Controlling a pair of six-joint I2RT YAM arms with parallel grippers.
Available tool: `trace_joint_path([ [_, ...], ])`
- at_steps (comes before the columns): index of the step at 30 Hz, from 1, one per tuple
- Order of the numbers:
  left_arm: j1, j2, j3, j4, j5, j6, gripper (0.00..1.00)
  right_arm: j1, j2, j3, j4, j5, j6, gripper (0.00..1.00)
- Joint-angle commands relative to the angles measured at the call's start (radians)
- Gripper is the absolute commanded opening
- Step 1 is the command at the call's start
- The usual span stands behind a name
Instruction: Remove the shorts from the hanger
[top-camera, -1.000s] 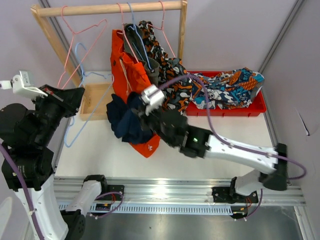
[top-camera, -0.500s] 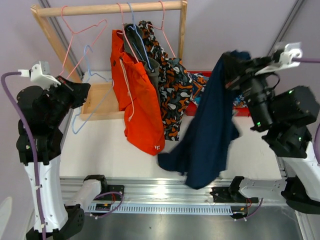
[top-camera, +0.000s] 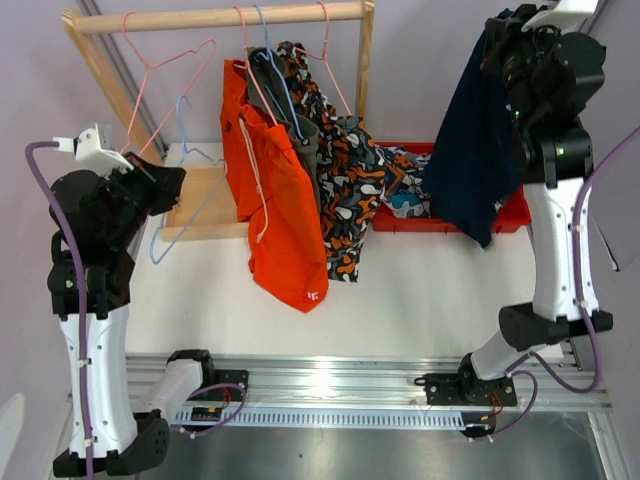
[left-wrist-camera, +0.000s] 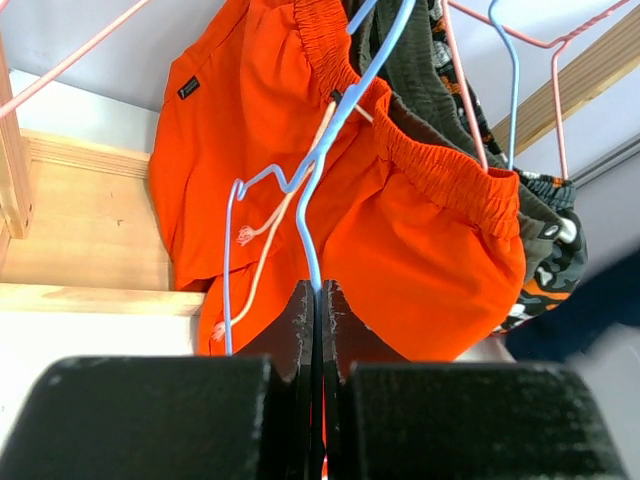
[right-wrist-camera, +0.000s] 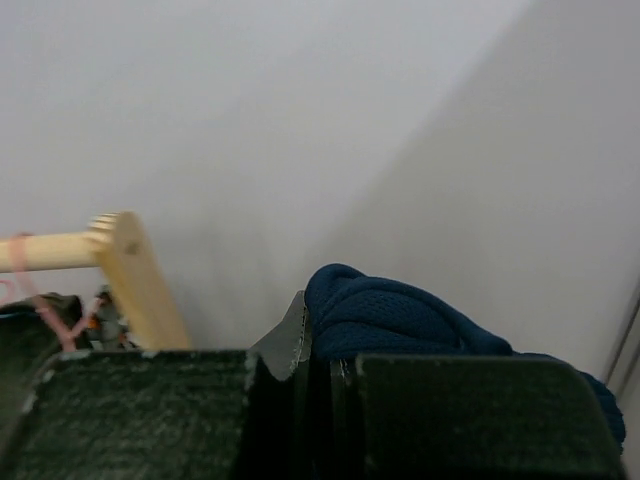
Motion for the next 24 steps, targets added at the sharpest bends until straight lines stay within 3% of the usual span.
trace_joint_path([
  [1,-0.006,-0.001,-0.013,0.071,-0.001,0.037,0.00,-0.100,0.033,0.064,0.077,-0.182,0.086,0.00],
  [4,-0.006,0.005,-0.030,0.088,-0.007,0.039,0.00,-0.155,0.025,-0.095,0.181,-0.208,0.108,0.00],
  [7,-0.005,0.011,-0.042,0.105,-0.007,0.034,0.00,-0.184,-0.025,-0.440,0.353,-0.225,0.181,0.00],
  [8,-0.006,0.014,-0.042,0.105,-0.007,0.033,0.00,-0.185,-0.040,-0.441,0.388,-0.226,0.192,0.00],
  [12,-0.006,0.045,-0.024,0.128,-0.018,0.030,0.00,-0.178,-0.105,-0.865,0.525,-0.225,0.308,0.00],
  [13,-0.006,0.068,-0.022,0.132,-0.018,0.031,0.00,-0.178,-0.097,-0.908,0.519,-0.255,0.328,0.16],
  [14,-0.006,0.079,-0.002,0.140,-0.018,0.031,0.00,-0.180,-0.084,-0.939,0.496,-0.275,0.359,0.49],
  [15,-0.005,0.094,0.018,0.145,-0.019,0.031,0.00,-0.178,-0.065,-0.973,0.467,-0.292,0.370,0.92],
  [16,-0.006,0.126,0.030,0.148,-0.018,0.033,0.00,-0.175,-0.038,-0.989,0.400,-0.298,0.381,0.99],
  [24,-0.006,0.302,0.266,0.151,-0.041,0.043,0.00,-0.134,-0.247,-1.331,0.476,-0.333,0.407,0.99],
])
